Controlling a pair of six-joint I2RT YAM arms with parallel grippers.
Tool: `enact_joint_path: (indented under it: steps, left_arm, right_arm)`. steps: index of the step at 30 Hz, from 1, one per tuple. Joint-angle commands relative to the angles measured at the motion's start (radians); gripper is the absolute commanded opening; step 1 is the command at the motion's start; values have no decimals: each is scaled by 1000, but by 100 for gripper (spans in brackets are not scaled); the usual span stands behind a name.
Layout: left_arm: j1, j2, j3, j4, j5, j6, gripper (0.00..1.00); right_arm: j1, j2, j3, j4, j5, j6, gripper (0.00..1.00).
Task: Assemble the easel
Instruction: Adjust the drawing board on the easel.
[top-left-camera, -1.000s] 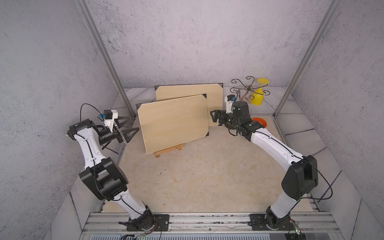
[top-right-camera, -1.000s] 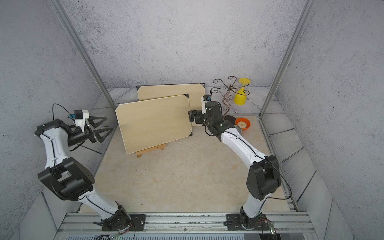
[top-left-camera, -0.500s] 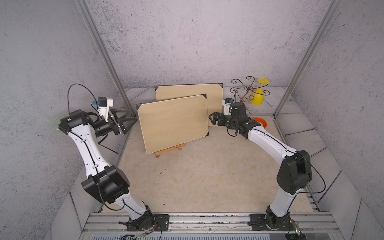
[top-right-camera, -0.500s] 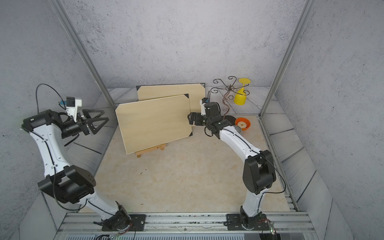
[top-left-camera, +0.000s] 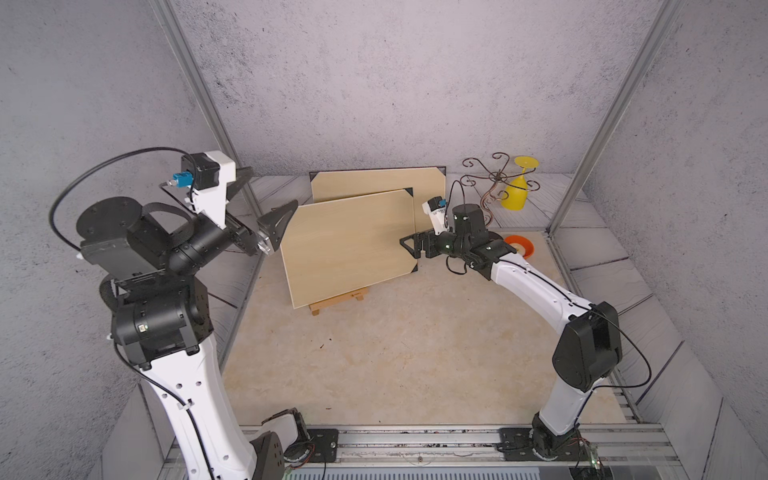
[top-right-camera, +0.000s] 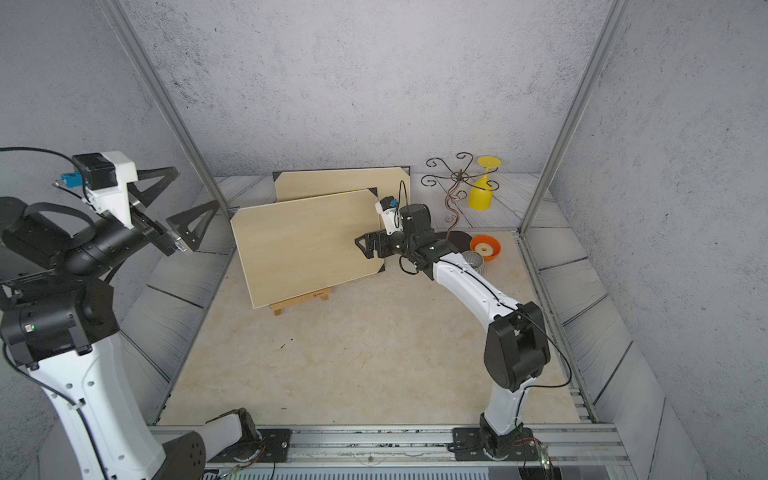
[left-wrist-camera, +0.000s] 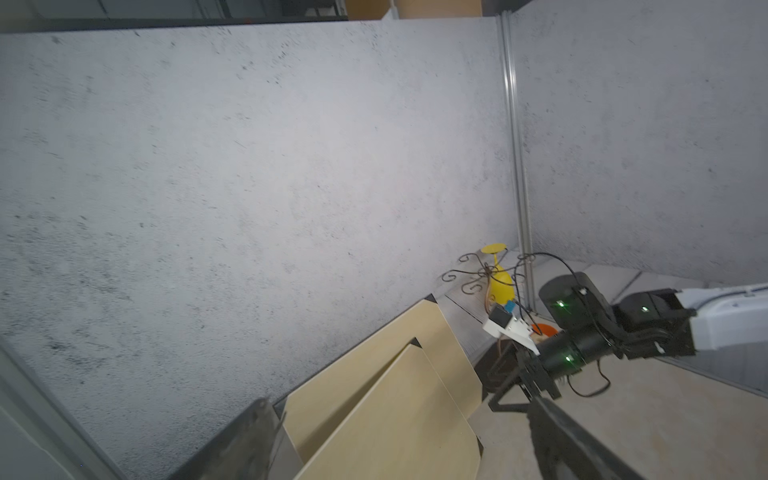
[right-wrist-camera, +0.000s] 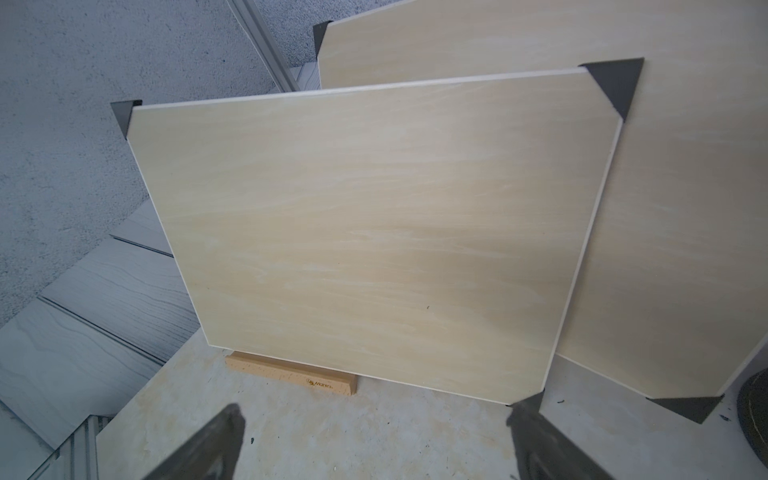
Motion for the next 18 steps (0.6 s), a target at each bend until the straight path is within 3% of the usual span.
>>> enact_joint_path:
  steps: [1, 6, 10, 15, 18]
  left_arm:
    - [-5, 37, -132, 70, -221, -102, 97]
    - [-3, -83, -587, 228, -487, -173, 97]
    - [-3, -111, -770, 280, -674, -275, 97]
    - [8, -23, -829, 282, -723, -383, 97]
    - [12, 4, -892, 348, -655, -415, 97]
  right_arm:
    - [-28, -55, -18, -3, 128, 26, 99]
    - [-103, 43, 5, 5, 83, 156, 99]
    - [-140, 103, -14, 72, 32, 158, 99]
    - [-148, 216, 28, 123, -10, 139, 99]
    - [-147, 278, 46, 167, -52, 119, 99]
